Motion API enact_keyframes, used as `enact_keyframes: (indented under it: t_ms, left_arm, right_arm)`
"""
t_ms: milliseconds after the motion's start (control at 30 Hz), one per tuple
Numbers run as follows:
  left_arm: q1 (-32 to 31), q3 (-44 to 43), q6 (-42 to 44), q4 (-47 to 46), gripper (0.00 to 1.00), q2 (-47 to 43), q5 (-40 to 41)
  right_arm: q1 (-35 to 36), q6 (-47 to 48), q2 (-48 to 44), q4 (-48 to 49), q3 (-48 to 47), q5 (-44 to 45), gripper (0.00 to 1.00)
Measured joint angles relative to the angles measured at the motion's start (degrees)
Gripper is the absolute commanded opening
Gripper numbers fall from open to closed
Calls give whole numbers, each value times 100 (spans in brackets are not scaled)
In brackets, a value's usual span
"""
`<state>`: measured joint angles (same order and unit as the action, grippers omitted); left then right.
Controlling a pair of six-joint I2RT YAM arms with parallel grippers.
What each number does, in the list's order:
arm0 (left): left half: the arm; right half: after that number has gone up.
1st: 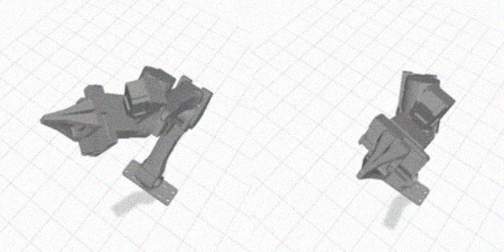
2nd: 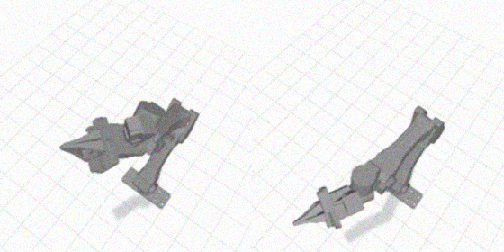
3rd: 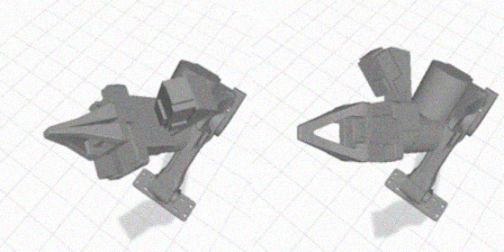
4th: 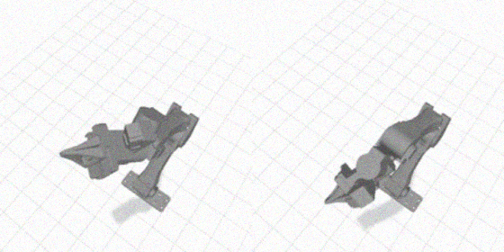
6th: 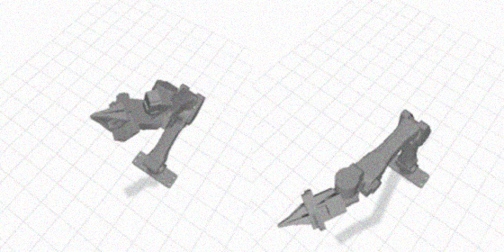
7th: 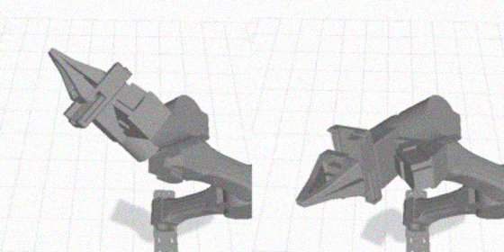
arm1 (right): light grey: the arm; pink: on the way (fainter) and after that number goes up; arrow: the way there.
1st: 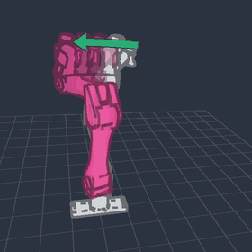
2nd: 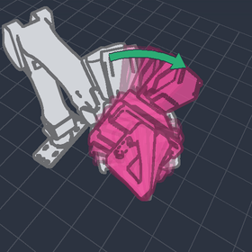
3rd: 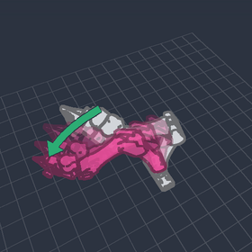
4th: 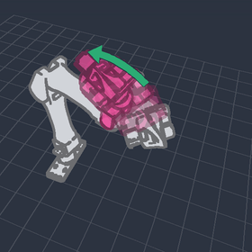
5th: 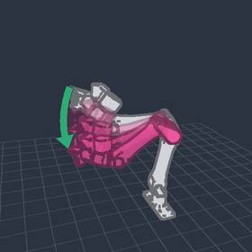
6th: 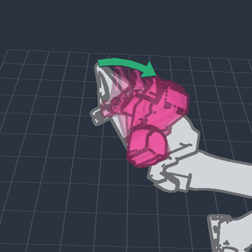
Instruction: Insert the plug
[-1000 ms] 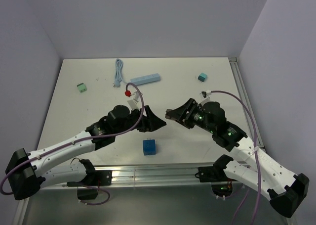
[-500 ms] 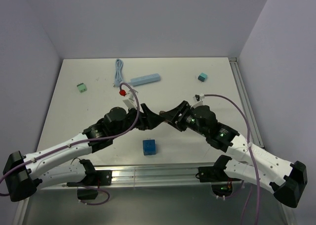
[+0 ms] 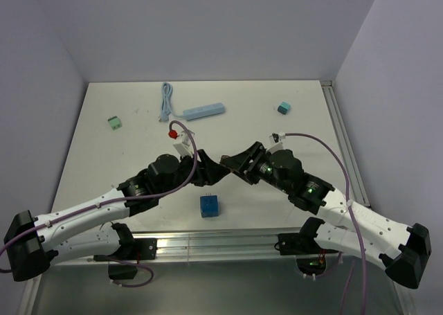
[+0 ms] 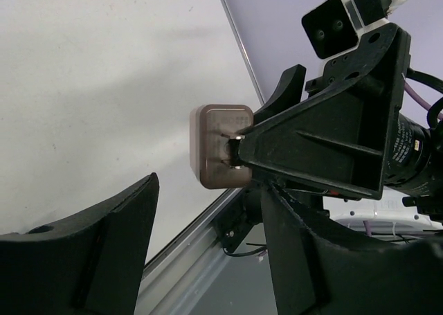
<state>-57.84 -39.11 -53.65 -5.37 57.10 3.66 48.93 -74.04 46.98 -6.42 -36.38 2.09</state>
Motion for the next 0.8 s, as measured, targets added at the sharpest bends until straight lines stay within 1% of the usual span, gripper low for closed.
enact_keyframes:
  t_ms: [200,233,300,333,400,433,500,533,567,600,633,667,733,767,800]
  left_arm:
    - [-15,0,0,-35,63,15,87]
    - [-15,0,2,-22,58,15,105]
    - [-20,0,20,2,51,15,116]
    - [-28,0,37,22,45,15,116]
    - [-46,0,66,57,39,15,125]
    - [-46,0,81,107,34,15,133]
    - [-48,0,101,127,27,9,146]
    - [-48,0,116,136,21,4,144]
    - [-48,0,131,138,16,0,144]
    - [-48,0,151,149,12,-9,146]
    - [-48,4,151,160,0,-22,146]
    - [-50,17,153,162,0,-42,146]
    - [-59,46,173,181,0,-101,136]
    - [-66,57,177,184,0,-131,129]
    - [-68,66,188,177,0,-162,107]
  right_arm:
    - [85,7,92,96,-2,-26,25]
    - [98,9,116,111,-4,-13,26]
    - [151,24,184,131,-4,44,26]
    - [179,26,216,133,-4,59,27]
    - [232,44,262,136,-7,92,28]
    - [256,52,267,144,-4,96,29]
    - [295,94,267,144,-4,129,33]
    - [299,109,267,138,-4,136,34]
    - [306,136,267,136,-4,138,36]
    - [306,155,267,138,-4,136,39]
    - [308,175,267,140,-7,131,41]
    - [315,192,264,140,-7,122,43]
    - [343,260,264,120,-28,98,55]
    - [348,299,264,85,-55,85,64]
    - [354,337,264,0,-118,76,75]
